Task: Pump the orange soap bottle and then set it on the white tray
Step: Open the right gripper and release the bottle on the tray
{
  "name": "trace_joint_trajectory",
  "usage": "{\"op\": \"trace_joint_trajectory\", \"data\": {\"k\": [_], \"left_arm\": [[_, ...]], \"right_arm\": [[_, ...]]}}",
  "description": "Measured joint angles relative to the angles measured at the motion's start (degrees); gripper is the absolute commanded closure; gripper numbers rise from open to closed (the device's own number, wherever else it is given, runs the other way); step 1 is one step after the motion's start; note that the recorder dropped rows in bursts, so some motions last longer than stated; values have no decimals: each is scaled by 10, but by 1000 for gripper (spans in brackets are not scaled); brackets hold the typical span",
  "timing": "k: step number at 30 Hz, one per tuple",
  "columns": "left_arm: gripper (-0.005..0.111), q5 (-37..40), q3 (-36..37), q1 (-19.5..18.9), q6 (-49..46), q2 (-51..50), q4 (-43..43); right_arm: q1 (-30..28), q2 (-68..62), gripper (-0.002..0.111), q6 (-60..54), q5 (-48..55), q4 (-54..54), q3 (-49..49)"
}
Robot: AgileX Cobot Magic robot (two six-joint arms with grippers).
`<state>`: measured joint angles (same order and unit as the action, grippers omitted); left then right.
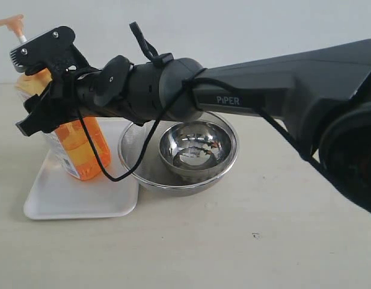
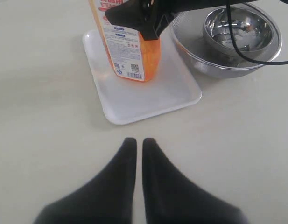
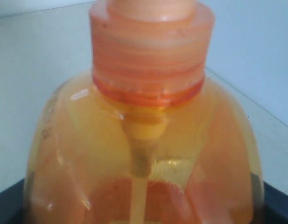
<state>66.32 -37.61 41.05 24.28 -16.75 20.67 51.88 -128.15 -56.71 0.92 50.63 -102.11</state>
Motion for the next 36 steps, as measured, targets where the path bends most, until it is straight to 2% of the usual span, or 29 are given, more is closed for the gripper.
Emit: {"op": "trace_joint_trajectory", "data": {"k": [21,27,36], "left_arm": [[102,0,0,0,0,0,-1],[102,0,0,0,0,0,-1],[102,0,0,0,0,0,-1]], "right_arm": [[0,0,55,0,-5,0,0],[0,0,36,0,-9,0,0],[0,7,37,4,-43,13,-6]]}}
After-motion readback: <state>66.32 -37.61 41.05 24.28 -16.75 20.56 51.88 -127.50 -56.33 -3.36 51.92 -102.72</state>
